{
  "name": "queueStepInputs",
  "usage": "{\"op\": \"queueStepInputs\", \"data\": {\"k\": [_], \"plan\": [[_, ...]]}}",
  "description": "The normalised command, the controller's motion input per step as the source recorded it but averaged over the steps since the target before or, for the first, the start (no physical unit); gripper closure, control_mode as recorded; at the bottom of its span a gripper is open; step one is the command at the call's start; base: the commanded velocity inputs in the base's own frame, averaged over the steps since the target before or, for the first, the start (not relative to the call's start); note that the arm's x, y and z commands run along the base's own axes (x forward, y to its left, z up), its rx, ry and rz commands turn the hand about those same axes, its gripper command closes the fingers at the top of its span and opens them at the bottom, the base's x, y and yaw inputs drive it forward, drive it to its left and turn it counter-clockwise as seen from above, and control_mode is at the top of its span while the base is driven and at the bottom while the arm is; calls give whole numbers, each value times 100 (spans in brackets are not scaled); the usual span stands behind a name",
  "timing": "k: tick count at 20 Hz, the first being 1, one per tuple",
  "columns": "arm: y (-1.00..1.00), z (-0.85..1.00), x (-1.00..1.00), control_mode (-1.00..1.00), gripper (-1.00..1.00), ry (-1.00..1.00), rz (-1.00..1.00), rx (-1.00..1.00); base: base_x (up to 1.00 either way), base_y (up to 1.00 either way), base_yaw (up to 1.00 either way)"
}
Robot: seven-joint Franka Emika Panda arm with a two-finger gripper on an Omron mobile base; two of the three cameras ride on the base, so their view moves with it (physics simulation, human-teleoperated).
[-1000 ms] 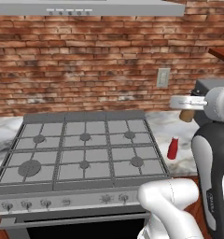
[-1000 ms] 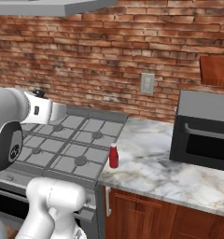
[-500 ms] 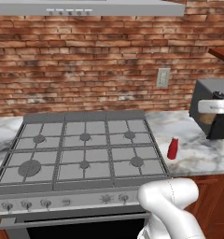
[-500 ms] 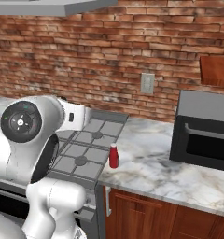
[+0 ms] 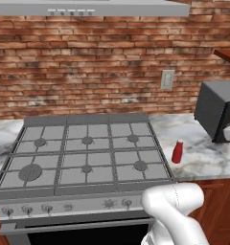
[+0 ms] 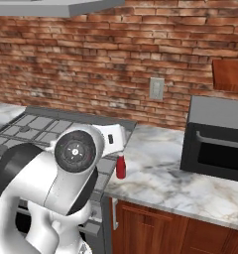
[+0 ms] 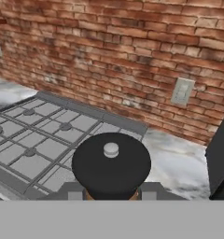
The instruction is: Take 2 condiments from the cabinet and move them on the counter near the stove.Make sure the condiments are lined up with each other, next to each other.
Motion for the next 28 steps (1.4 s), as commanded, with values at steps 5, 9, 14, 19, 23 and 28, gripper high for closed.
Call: {"op": "queueStepInputs", "data": {"k": [5,9,14,19,23,28], "plan": [[-28,-28,0,-100,100,2,17,-22,0,0,0],[-20,-11,0,-100,100,0,20,-1,0,0,0],[-4,-20,2,-100,100,0,20,0,0,0,0],[-1,-22,5,-100,100,2,17,0,0,0,0],[0,-12,12,-100,100,2,7,1,0,0,0],[0,-11,26,-100,100,2,2,5,0,0,0]]}}
